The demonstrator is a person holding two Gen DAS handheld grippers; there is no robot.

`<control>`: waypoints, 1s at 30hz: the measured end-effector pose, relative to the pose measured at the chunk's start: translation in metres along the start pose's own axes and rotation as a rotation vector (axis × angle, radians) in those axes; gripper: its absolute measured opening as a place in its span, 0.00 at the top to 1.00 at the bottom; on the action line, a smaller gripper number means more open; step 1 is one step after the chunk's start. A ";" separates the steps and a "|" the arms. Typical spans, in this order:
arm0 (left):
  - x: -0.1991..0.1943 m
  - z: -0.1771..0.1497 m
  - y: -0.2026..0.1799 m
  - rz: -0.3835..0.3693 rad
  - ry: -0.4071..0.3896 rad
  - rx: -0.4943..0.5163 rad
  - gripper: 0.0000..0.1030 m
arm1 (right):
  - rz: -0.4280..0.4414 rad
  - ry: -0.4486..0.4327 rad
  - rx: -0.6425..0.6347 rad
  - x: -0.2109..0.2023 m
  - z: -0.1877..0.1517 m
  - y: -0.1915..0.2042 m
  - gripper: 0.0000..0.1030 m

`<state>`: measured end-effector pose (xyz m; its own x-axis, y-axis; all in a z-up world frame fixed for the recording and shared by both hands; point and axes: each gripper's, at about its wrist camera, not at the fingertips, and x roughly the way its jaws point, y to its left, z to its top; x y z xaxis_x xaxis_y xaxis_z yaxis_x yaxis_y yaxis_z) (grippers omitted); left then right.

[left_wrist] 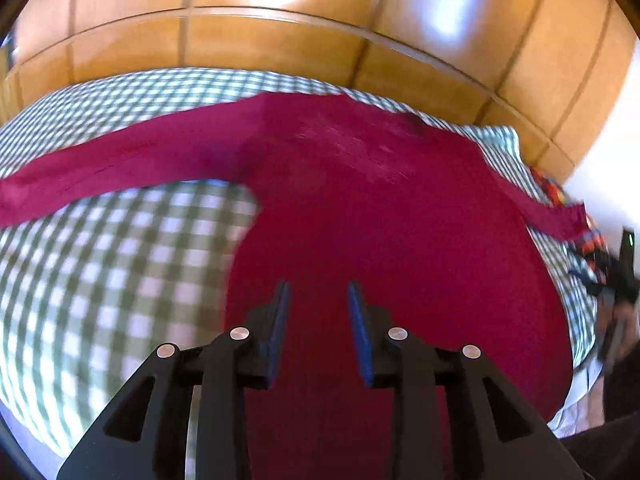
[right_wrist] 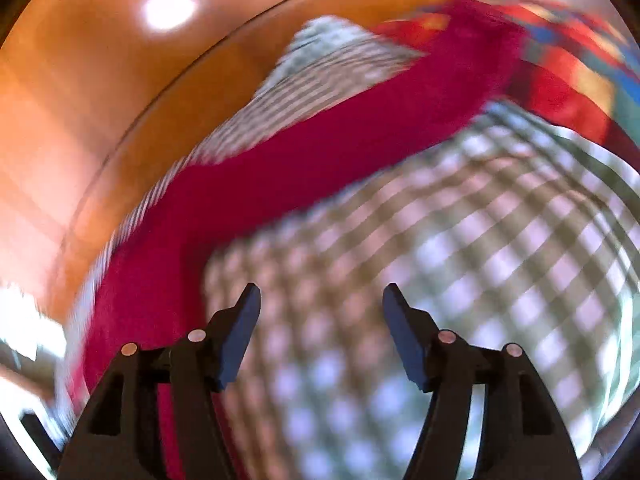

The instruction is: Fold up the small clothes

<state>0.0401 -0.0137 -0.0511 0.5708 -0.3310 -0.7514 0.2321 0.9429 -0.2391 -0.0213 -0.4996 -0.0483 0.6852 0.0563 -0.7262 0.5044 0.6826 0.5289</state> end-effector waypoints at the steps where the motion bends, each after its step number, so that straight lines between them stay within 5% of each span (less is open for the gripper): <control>1: 0.006 0.000 -0.008 -0.010 0.018 0.022 0.73 | -0.016 -0.023 0.054 0.002 0.013 -0.011 0.38; 8: 0.027 0.002 -0.033 -0.030 0.076 0.087 0.73 | -0.124 -0.109 0.268 0.028 0.078 -0.065 0.41; 11: 0.030 0.004 -0.037 -0.042 0.075 0.099 0.44 | -0.156 -0.098 0.245 0.043 0.096 -0.062 0.44; 12: 0.029 0.004 -0.038 -0.045 0.067 0.098 0.43 | -0.161 -0.098 0.235 0.045 0.101 -0.058 0.50; 15: 0.035 0.009 -0.041 -0.043 0.078 0.098 0.43 | -0.170 -0.083 0.214 0.049 0.120 -0.054 0.94; 16: 0.036 0.010 -0.041 -0.044 0.081 0.095 0.43 | -0.172 -0.091 0.195 0.048 0.124 -0.052 0.94; 24: 0.054 0.031 -0.039 -0.097 0.135 0.037 0.40 | -0.016 -0.120 -0.195 0.036 0.112 0.095 0.94; 30: 0.053 0.058 -0.026 -0.193 0.105 -0.076 0.39 | 0.192 -0.039 -0.434 0.059 0.045 0.239 0.94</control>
<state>0.1096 -0.0578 -0.0488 0.4355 -0.5032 -0.7464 0.2666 0.8641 -0.4270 0.1634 -0.3659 0.0546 0.7677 0.1894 -0.6122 0.1063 0.9044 0.4131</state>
